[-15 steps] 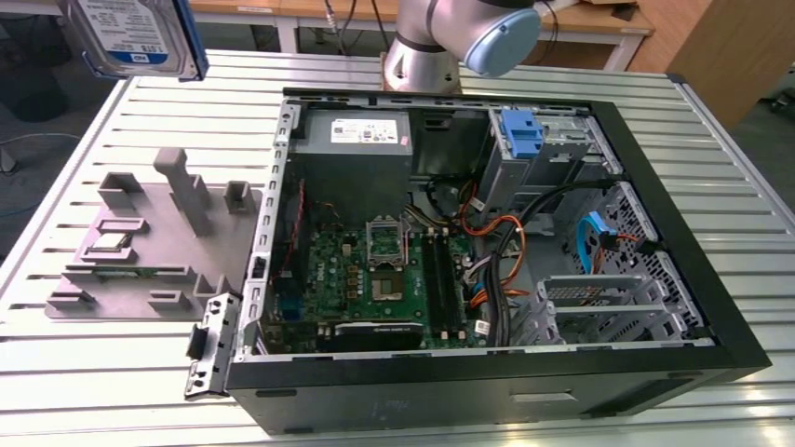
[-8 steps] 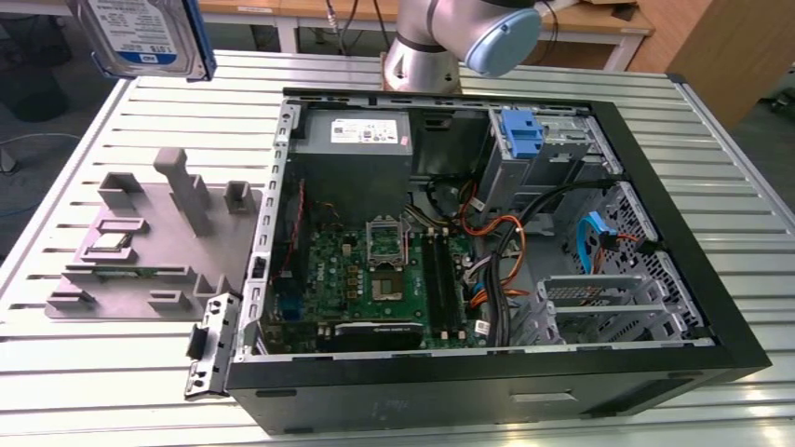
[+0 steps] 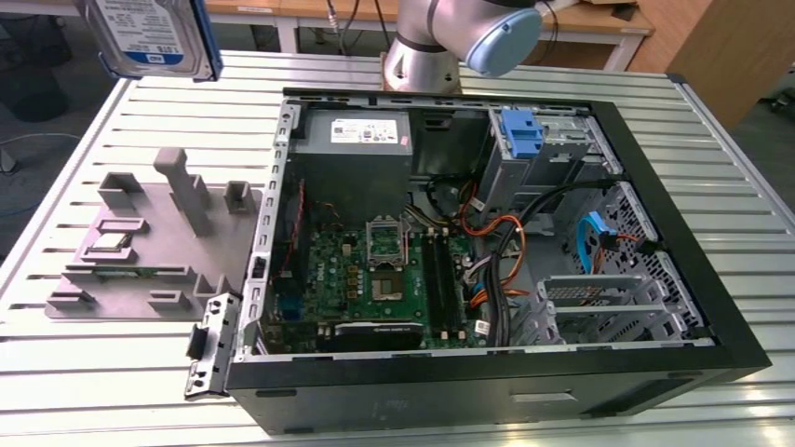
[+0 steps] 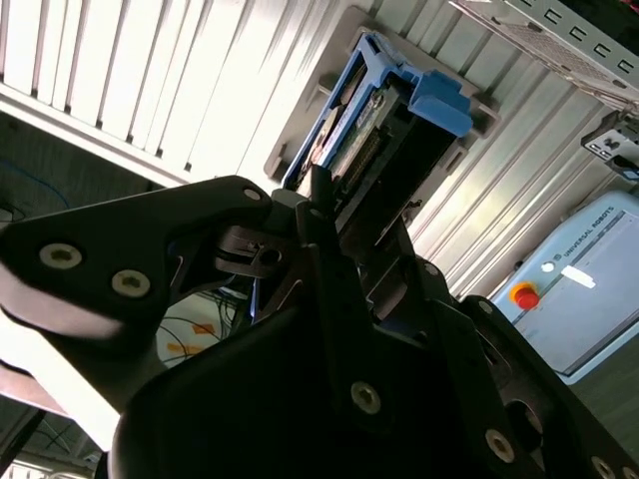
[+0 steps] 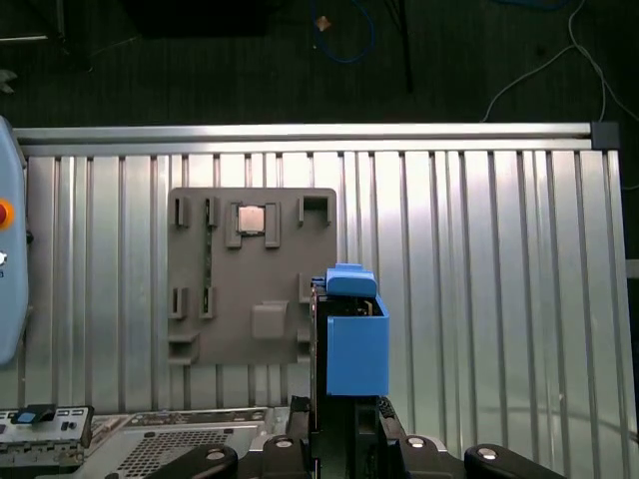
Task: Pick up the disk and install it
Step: 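Pick up the disk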
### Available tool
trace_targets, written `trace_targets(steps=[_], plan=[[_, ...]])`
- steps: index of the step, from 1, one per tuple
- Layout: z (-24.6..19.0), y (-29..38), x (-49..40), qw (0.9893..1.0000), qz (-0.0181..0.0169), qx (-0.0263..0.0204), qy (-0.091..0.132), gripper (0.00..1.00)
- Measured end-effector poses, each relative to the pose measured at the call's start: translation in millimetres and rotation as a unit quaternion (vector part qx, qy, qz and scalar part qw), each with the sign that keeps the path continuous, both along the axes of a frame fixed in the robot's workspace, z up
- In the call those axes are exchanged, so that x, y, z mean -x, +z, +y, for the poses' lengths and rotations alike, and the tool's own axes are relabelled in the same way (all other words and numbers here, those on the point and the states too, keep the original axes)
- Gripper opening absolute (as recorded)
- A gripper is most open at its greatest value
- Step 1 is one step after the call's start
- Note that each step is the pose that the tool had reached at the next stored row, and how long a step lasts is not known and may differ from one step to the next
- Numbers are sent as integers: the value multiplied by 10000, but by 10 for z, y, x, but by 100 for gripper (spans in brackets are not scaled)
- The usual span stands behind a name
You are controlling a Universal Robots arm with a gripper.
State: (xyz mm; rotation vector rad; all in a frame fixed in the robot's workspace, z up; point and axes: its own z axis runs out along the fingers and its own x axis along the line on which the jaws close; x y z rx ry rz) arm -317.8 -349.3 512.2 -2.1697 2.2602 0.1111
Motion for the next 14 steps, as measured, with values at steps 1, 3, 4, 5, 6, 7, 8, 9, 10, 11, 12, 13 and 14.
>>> trace_targets(steps=[1,3,4,5,6,7,8,9,10,11,12,13,14], plan=[[0,0,-7,10000,0,0,0,35],[0,0,-23,10000,0,0,0,35],[0,0,-32,10000,0,0,0,35],[0,0,-41,10000,0,0,0,35],[0,-1,-50,10000,-1,0,0,35],[0,0,-61,10000,0,0,0,35],[0,0,-71,10000,0,0,0,35],[0,0,-81,10000,0,0,0,35],[0,0,-92,10000,0,0,0,35],[0,0,-103,10000,0,0,0,35],[0,0,-115,10000,0,0,0,35],[0,0,-127,10000,0,0,0,35],[0,0,-140,10000,0,0,1,35]])
